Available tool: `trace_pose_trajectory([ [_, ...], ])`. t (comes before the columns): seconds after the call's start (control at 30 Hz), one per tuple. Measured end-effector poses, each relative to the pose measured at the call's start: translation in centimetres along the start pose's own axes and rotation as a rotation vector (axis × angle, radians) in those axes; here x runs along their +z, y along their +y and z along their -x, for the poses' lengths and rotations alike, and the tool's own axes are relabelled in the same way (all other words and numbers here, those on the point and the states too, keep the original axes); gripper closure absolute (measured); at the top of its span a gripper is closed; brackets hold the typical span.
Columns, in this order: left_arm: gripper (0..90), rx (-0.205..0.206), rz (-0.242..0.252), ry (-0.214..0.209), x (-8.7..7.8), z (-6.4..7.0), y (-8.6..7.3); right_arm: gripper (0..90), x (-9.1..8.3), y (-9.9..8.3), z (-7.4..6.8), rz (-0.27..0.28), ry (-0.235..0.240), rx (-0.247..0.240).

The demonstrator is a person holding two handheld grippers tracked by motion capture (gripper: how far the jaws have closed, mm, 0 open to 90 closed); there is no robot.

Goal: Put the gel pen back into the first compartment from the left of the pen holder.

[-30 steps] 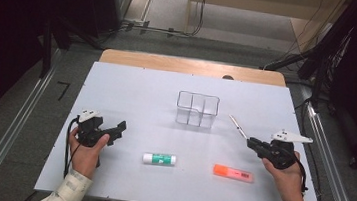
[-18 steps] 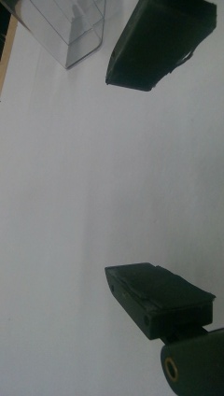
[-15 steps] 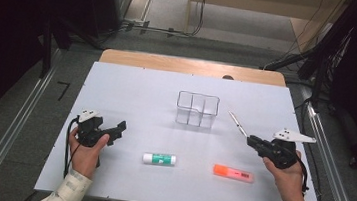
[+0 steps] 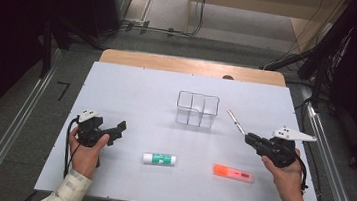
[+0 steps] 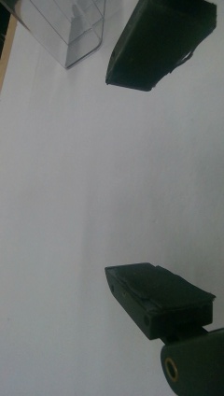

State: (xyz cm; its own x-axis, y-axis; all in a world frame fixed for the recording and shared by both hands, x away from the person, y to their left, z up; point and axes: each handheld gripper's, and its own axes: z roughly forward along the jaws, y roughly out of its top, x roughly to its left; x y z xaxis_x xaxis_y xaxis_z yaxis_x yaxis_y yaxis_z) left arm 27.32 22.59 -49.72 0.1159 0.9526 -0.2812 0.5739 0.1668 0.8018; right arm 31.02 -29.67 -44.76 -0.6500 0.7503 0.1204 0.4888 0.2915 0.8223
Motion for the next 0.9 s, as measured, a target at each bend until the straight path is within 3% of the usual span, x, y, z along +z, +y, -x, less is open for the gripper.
trace_pose_trajectory([
  [0.9,8.0,0.002,-0.002,-0.003,0.0,0.0,0.0,79.1,3.3,2.8,-3.4,-0.007,0.082,-0.070],
])
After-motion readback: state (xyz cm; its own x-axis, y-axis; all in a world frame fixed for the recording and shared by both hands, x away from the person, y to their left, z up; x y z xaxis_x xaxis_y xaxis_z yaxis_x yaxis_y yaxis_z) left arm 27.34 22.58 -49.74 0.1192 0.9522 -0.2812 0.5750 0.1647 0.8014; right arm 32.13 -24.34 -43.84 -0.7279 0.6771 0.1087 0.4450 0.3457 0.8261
